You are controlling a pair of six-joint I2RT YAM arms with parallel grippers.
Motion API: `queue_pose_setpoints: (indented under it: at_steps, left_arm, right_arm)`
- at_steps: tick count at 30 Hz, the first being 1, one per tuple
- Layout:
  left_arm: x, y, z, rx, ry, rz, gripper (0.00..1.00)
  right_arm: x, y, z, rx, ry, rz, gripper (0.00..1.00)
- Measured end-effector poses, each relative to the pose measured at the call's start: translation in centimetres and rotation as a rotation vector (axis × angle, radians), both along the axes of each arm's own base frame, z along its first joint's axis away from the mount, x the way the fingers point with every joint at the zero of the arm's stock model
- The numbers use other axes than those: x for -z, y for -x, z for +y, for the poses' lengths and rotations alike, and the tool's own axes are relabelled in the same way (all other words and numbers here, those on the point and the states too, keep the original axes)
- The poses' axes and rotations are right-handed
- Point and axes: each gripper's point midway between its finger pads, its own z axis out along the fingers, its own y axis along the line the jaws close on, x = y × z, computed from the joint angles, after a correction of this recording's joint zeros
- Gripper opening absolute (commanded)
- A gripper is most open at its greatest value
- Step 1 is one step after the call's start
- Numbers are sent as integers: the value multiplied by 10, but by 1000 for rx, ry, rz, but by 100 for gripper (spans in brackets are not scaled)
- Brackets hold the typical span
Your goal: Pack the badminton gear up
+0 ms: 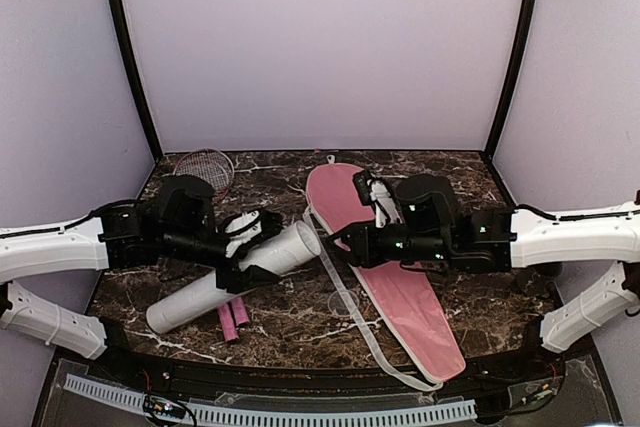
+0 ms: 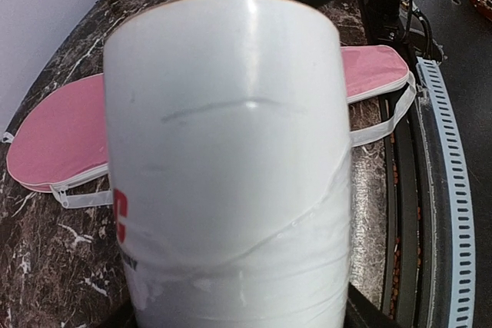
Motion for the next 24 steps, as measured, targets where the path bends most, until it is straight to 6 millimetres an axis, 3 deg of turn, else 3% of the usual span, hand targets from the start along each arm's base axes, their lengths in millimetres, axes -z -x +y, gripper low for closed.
queue_pose_setpoints:
  at_steps: [7,15,19,24]
  left_arm:
    - [-25,-2,11,-39,70,-85,65]
    - [-44,0,13,-43,135,-134,65]
    - [-44,1,13,-35,136,-130,65]
    - [-42,5,10,-13,138,-115,66]
  right_arm:
    - [74,3,-25,43,169,95,41]
    - [152,8,-38,64,387,208,35]
    - [174,7,-44,79,470,234,32]
    - [186,3,-42,92,522,242,26]
